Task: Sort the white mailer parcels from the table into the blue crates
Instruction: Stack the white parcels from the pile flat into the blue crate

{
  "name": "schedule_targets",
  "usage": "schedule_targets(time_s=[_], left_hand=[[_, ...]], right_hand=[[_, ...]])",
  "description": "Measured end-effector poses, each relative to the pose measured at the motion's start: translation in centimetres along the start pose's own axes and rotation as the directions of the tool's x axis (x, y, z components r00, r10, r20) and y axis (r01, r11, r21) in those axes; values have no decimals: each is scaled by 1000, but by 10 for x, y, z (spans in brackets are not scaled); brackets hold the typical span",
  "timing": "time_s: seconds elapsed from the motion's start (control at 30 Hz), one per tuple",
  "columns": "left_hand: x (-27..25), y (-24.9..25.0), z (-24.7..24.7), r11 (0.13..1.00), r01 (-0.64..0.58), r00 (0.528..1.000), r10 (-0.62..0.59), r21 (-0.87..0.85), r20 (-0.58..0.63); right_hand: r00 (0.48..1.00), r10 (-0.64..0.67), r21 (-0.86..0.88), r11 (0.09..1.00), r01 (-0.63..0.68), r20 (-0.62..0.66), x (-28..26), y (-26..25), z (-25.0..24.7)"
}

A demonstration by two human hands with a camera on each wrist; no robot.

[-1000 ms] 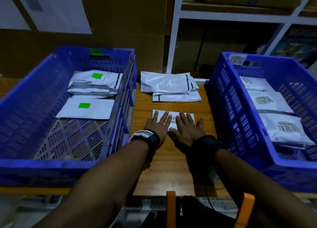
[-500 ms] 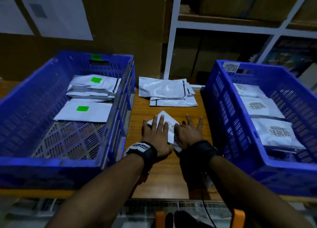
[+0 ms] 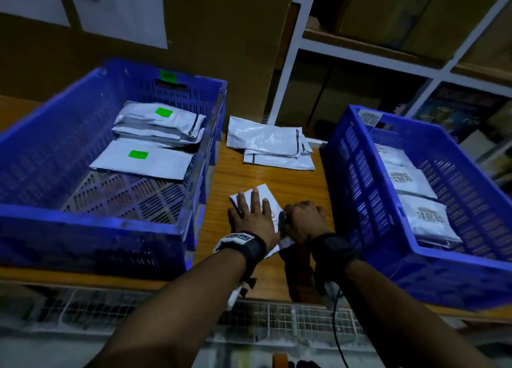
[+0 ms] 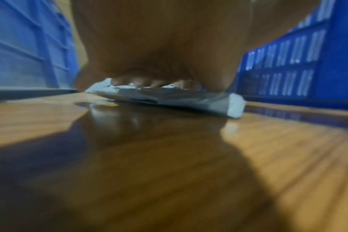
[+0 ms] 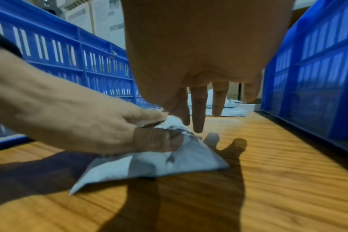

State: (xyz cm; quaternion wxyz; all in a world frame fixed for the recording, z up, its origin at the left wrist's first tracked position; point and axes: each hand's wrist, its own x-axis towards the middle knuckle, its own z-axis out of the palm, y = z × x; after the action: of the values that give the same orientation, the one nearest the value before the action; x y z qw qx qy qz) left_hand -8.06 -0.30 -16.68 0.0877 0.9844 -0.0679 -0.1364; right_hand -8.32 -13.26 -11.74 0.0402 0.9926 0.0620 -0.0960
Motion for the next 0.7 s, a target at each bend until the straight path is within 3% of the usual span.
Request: schedule_targets(time_s=[0.13, 0.23, 0.33, 0.4, 0.47, 0.53, 0.63, 0.7], left_hand=[[4, -9, -1, 993, -118, 993, 118, -15, 24], [12, -12, -8, 991, -133, 991, 133, 2, 15], [10, -6, -13, 998, 4, 1000, -5, -55, -22], [14, -1, -9, 970, 149, 989, -150, -194, 10], [18, 2, -8, 934, 203, 979, -198, -295, 48], [18, 0, -7, 923, 141, 989, -150, -358, 2], [13, -5, -9, 845, -16, 982, -88, -535, -169], [14, -8, -11, 764, -49, 964, -131, -643, -229]], right_hand=[[993, -86, -18, 996, 87, 81, 2, -3, -1], [988, -137, -57, 988, 141, 65, 10, 0, -5], [993, -107, -13, 994, 108, 58, 18, 1, -5], [989, -96, 30, 995, 93, 109, 23, 0, -3], [977, -140, 55, 990, 133, 164, 28, -5, -1], [967, -174, 97, 983, 159, 184, 30, -8, 1], [959, -181, 149, 977, 150, 220, 33, -9, 2], [958, -175, 158, 977, 141, 228, 33, -9, 3]])
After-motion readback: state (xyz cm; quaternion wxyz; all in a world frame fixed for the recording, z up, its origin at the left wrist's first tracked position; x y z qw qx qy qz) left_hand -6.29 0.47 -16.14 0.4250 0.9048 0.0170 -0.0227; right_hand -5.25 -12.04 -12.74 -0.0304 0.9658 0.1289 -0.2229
